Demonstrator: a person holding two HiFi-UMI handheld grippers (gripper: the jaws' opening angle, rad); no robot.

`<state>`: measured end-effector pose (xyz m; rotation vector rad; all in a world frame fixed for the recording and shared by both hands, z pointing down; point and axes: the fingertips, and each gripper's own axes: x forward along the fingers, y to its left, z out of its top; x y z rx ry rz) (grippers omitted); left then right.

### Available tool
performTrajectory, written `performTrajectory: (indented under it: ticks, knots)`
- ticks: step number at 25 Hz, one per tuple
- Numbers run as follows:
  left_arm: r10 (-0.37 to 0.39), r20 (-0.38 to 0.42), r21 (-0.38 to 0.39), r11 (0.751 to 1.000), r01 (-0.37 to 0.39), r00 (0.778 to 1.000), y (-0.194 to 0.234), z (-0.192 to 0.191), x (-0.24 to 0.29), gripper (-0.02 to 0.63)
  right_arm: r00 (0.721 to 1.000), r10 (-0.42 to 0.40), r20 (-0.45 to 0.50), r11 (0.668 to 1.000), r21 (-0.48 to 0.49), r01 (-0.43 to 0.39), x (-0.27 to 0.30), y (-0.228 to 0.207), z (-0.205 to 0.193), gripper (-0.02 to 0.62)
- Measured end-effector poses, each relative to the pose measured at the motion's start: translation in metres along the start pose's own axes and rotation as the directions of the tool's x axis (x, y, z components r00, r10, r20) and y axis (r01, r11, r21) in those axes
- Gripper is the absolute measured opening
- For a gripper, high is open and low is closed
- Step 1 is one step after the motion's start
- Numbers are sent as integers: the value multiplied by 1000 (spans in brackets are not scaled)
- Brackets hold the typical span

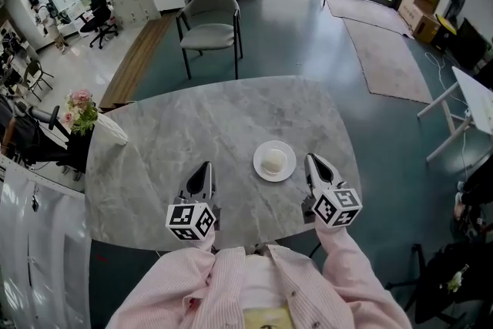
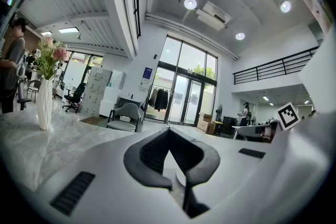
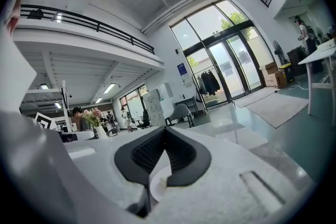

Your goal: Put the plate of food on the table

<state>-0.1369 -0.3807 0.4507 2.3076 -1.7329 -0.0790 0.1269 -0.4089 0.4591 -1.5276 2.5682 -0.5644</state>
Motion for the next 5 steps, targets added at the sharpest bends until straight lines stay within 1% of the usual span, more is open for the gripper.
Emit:
performTrajectory:
  ticks: [5]
  knots:
    - [12,-5,-5,1000,-12,1000,4,-1,0,-5,1000,-15,3,1000,0,15,-2,-6,1,5]
